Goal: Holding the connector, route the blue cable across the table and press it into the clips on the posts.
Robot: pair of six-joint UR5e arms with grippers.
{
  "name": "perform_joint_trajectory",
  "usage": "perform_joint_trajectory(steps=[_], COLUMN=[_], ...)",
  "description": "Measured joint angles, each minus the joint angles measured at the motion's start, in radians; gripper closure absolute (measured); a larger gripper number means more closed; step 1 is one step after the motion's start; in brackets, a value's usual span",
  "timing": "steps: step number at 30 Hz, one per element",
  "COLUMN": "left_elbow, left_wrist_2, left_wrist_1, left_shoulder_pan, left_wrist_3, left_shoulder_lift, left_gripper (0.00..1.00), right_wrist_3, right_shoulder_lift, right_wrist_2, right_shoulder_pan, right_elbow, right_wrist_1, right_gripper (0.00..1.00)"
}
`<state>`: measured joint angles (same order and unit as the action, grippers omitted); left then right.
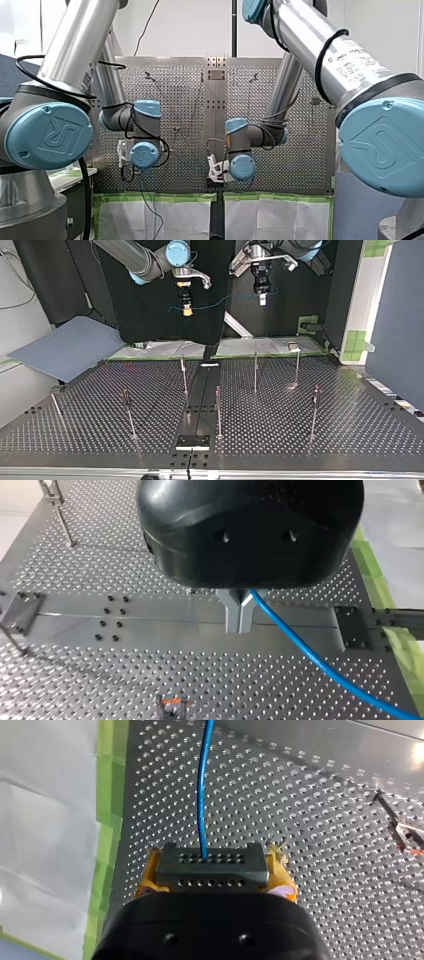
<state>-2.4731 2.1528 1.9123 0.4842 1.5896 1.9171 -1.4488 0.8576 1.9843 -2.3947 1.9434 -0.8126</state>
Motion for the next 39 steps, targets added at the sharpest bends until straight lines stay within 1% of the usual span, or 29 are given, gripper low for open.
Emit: perform_joint_trajectory(steps=[2, 5, 11, 14, 15, 17, 18, 22, 26, 28, 30, 33, 37, 39], left_elbow=[0.012, 0.035, 0.086, 0.108, 0.114, 0.123, 0.126, 0.131, 0.132, 0.134, 0.139, 0.149, 0.164, 0.171], left_wrist_2=[-0.004, -0.003, 0.033, 0.057, 0.065, 0.086, 0.095, 0.135, 0.167, 0.173, 0.169, 0.161, 0.158, 0.159], left_wrist_1=[0.009, 0.032, 0.081, 0.106, 0.114, 0.135, 0.144, 0.184, 0.218, 0.236, 0.252, 0.28, 0.322, 0.338], left_shoulder_pan=[0.002, -0.002, -0.019, -0.028, -0.031, -0.039, -0.043, -0.058, -0.068, -0.072, -0.075, -0.08, -0.09, -0.095], left_wrist_3=[-0.012, -0.035, -0.079, -0.09, -0.094, -0.104, -0.109, -0.119, -0.115, -0.106, -0.096, -0.072, -0.039, -0.028], left_shoulder_lift=[0.006, -0.006, -0.052, -0.077, -0.085, -0.105, -0.115, -0.155, -0.188, -0.206, -0.222, -0.25, -0.289, -0.297], left_gripper=[1.0, 1.0, 1.0, 1.0, 1.0, 1.0, 1.0, 1.0, 1.0, 1.0, 1.0, 1.0, 1.0, 1.0], right_wrist_3=[-0.004, -0.013, -0.036, -0.055, -0.063, -0.078, -0.089, -0.122, -0.154, -0.171, -0.187, -0.199, -0.203, -0.204], right_shoulder_lift=[0.007, 0.025, 0.065, 0.087, 0.096, 0.111, 0.122, 0.155, 0.187, 0.205, 0.223, 0.252, 0.288, 0.305], right_wrist_2=[-0.007, -0.025, -0.065, -0.087, -0.096, -0.111, -0.122, -0.155, -0.187, -0.204, -0.223, -0.252, -0.288, -0.305], right_shoulder_pan=[-0.007, -0.025, -0.065, -0.087, -0.094, -0.102, -0.104, -0.106, -0.101, -0.097, -0.094, -0.091, -0.087, -0.085], right_elbow=[-0.007, -0.025, -0.065, -0.086, -0.096, -0.111, -0.122, -0.155, -0.187, -0.204, -0.222, -0.251, -0.288, -0.305], right_wrist_1=[0.013, 0.035, 0.076, 0.097, 0.107, 0.122, 0.133, 0.166, 0.198, 0.215, 0.233, 0.262, 0.299, 0.316], right_gripper=[1.0, 1.0, 1.0, 1.0, 1.0, 1.0, 1.0, 1.0, 1.0, 1.0, 1.0, 1.0, 1.0, 1.0])
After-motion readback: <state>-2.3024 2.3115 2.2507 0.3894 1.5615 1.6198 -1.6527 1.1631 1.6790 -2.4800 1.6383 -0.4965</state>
